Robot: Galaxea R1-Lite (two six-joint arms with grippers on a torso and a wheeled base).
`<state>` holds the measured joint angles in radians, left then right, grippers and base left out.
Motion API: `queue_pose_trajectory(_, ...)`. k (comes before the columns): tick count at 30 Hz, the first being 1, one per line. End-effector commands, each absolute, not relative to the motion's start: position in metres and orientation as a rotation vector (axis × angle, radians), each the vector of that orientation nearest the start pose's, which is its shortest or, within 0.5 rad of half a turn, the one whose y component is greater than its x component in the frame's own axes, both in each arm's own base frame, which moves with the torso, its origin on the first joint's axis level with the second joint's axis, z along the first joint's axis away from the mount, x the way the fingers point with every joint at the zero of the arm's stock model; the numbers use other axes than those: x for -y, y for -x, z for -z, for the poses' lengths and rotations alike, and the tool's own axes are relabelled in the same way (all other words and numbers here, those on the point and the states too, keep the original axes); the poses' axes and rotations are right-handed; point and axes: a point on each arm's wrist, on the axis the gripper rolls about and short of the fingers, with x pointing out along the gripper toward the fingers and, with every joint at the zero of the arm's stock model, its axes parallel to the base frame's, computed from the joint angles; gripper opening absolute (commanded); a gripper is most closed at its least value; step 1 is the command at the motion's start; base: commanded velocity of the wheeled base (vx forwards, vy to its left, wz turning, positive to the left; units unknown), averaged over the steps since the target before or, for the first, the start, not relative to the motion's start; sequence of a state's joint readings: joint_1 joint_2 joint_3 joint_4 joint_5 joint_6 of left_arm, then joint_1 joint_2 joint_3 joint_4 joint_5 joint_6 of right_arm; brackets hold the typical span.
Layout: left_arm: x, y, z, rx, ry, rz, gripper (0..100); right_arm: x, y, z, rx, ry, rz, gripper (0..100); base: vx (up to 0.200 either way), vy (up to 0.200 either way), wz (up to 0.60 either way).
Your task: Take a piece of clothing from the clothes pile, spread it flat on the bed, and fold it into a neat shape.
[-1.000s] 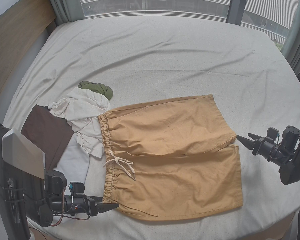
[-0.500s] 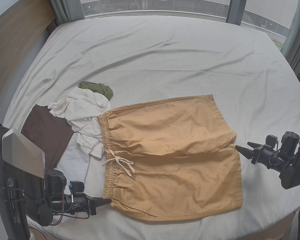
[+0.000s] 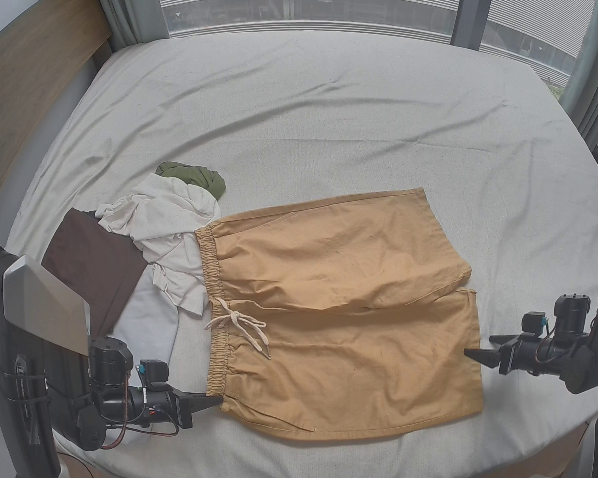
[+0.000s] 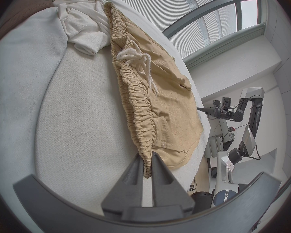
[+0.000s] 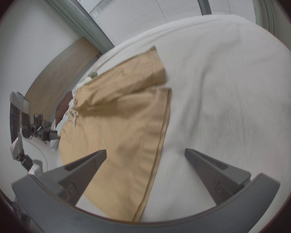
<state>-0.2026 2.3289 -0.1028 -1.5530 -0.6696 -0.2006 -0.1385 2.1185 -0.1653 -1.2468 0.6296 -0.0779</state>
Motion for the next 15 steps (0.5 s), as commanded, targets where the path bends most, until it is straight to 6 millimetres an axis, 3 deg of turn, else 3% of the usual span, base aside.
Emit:
queue_pose_trajectory(1, 0.062, -0.229, 0.028, -0.757, 0.341, 0.772, 0, 0.014, -0.216, 0.003, -0.728, -0.198, -0.515, 100, 0.0, 0.0, 0.0)
queue_pose_trajectory(6, 0.062, -0.229, 0.028, -0.757, 0.34, 0.774, 0, 0.009, -0.201, 0.007, -0.811, -0.21, -0.535, 100, 0.0, 0.0, 0.0)
queue_pose_trajectory(15, 0.062, -0.229, 0.028, -0.759, 0.339, 0.775, 0, 0.001, -0.193, 0.012, -0.887, -0.223, -0.566, 100, 0.0, 0.0, 0.0)
